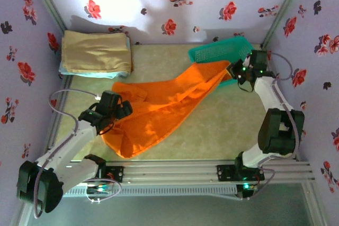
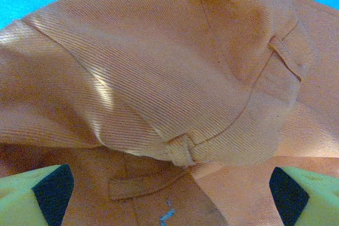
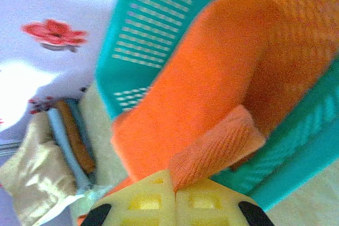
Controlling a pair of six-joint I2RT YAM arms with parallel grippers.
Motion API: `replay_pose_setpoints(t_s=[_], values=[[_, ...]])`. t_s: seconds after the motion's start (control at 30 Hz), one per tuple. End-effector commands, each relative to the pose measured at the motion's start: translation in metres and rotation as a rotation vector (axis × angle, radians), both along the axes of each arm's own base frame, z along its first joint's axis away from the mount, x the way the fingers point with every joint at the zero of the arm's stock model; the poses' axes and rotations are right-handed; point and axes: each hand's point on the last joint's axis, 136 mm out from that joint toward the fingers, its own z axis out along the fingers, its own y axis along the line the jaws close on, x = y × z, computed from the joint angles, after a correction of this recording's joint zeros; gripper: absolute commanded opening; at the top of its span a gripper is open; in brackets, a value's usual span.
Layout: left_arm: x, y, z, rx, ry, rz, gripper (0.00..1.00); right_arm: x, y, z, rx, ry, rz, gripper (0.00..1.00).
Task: Fold and stack the trousers
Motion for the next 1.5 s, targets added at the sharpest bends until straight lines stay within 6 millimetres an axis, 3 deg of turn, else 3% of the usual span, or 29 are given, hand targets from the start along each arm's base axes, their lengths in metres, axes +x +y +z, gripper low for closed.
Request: replay_pose_setpoints(t_s=[0.0,0.1,0.2,0.3,0.43,0.47,0.53,0.6,0.63,0.77,0.9,1.17,1.3,1.47], values=[[-0.001,0.004,-0.003,0.005,-0.009,-0.001,0.98,-0.008,-0.002,0.106,-0.076,-0.244,-0.022,0.0],[-0.001,0.005,-0.005,-0.007,-0.023,0.011,0.98,-0.05,0.0,0.136,-0.131,-0.317,-0.043,0.0],[-0.001,0.005,-0.007,-0.022,-0.037,0.011,0.98,-0.099,0.001,0.147,-0.212,-0.379,-0.054,0.0],[0.0,0.003,-0.009,-0.034,-0.039,-0.001,0.98,-0.148,-0.001,0.144,-0.267,-0.403,-0.055,0.0],[-0.001,0.003,-0.014,-0.036,-0.035,-0.007,0.98,-0.212,-0.001,0.125,-0.3,-0.436,-0.048,0.0],[-0.001,0.003,-0.015,-0.036,-0.035,-0.006,0.98,-0.224,-0.003,0.116,-0.314,-0.437,-0.048,0.07],[-0.002,0.004,-0.018,-0.034,-0.031,-0.005,0.98,-0.249,-0.018,0.095,-0.355,-0.396,-0.107,0.42],[-0.002,0.004,-0.018,-0.039,-0.031,-0.002,0.98,-0.26,-0.028,0.068,-0.384,-0.29,-0.146,0.67],[-0.001,0.004,-0.018,-0.042,-0.031,0.0,0.98,-0.263,-0.033,0.057,-0.404,-0.231,-0.155,0.69],[-0.001,0.001,-0.015,-0.062,-0.03,-0.007,0.98,-0.258,-0.035,0.052,-0.421,-0.172,-0.158,0.69],[-0.002,0.001,-0.017,-0.054,-0.019,-0.011,0.99,-0.22,-0.008,0.051,-0.284,-0.17,-0.081,0.69],[-0.002,0.002,-0.019,-0.055,-0.017,-0.004,0.99,-0.149,0.036,-0.004,-0.129,-0.072,0.004,0.72],[0.002,0.001,-0.02,-0.054,-0.01,0.003,0.99,-0.105,0.067,-0.029,-0.031,-0.028,0.069,0.65],[0.003,0.001,-0.024,-0.041,0.007,-0.005,1.0,-0.073,0.095,-0.05,-0.015,0.017,0.127,0.52]])
